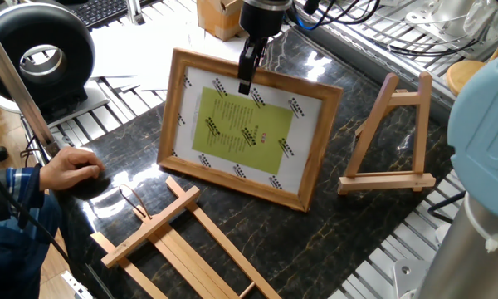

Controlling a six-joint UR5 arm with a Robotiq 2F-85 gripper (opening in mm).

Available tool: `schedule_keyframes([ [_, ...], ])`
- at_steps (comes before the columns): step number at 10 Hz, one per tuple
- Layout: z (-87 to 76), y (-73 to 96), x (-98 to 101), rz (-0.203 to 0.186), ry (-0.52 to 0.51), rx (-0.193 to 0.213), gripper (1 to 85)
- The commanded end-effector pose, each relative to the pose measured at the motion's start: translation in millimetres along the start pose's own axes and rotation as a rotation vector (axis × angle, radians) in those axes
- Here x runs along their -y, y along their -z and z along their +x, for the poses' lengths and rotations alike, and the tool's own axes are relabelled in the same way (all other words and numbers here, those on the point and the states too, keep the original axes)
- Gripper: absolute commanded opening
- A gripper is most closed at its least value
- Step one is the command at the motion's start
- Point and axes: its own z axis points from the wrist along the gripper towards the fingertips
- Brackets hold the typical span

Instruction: Take the photo frame down from the bracket

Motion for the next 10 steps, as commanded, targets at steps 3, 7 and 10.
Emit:
schedule_keyframes([
  [3, -5.6, -8.8, 12.6, -0.038, 0.008, 0.022, 44.7],
  [7, 8.2, -9.1, 44.4, 0.030, 0.049, -0.023, 54.7],
  [10, 9.4, -16.0, 53.9, 0.044, 0.052, -0.022, 56.3],
])
